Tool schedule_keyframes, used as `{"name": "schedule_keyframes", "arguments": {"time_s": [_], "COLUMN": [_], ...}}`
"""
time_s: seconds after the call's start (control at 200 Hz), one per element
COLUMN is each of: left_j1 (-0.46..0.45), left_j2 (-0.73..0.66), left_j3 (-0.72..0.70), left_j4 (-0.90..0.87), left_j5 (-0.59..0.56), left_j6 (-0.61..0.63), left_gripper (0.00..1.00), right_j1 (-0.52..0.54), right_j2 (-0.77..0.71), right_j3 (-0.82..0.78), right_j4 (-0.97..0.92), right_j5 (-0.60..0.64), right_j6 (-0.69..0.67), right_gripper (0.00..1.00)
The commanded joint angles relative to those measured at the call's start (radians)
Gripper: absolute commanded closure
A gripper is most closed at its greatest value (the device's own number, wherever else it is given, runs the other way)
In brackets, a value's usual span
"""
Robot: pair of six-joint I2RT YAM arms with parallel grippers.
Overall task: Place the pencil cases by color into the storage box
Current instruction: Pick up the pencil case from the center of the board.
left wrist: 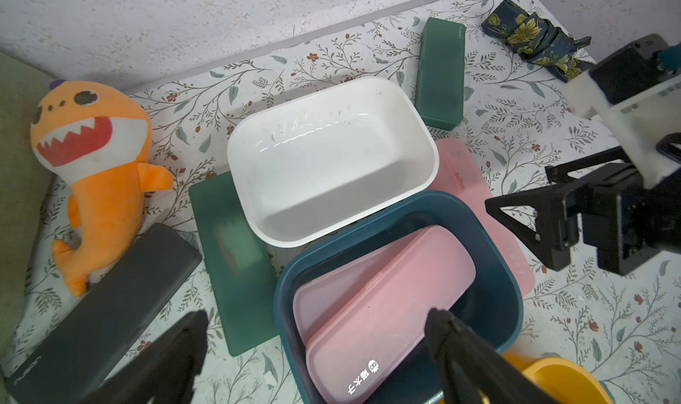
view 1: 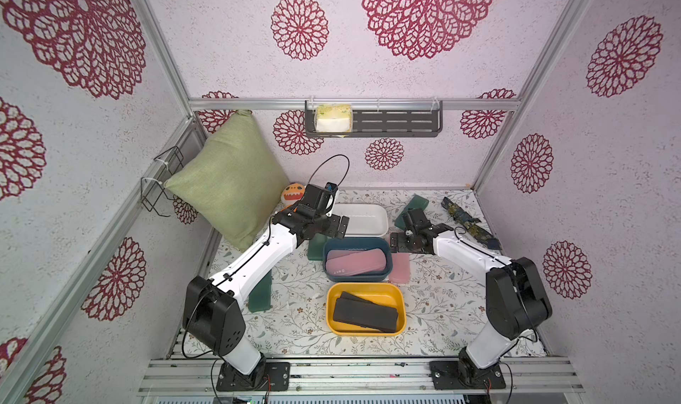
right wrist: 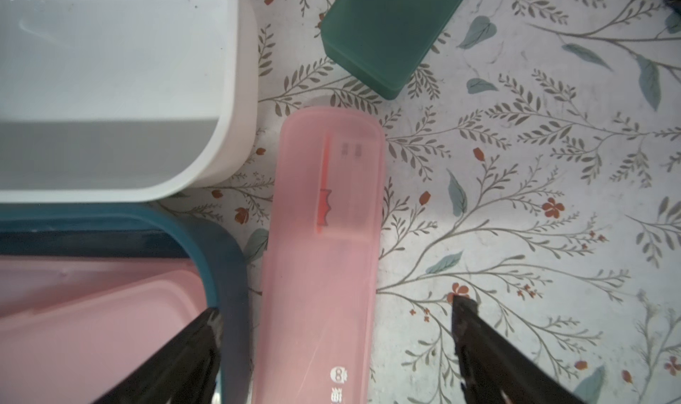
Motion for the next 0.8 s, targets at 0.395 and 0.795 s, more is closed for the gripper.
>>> {"name": "schedule_keyframes", "arguments": {"time_s": [0.395,0.795], "left_j1": [0.024,0.032], "left_j2": [-0.02,-0.01], "left_j3": [-0.01,-0.01], "left_j4": [0.013,0.01], "left_j5": [0.018,0.017], "left_j6": [0.011,0.024], "left_gripper": [0.01,0.01], "right_j1": [-0.034,-0.039], "right_j2": [0.192,0.296], "right_j3": [0.171,0.236], "right_j4": [0.015,0.01], "right_j5": [0.043,0.051], "right_j6": [0.048,0.048], "right_gripper": [0.01,0.01]}}
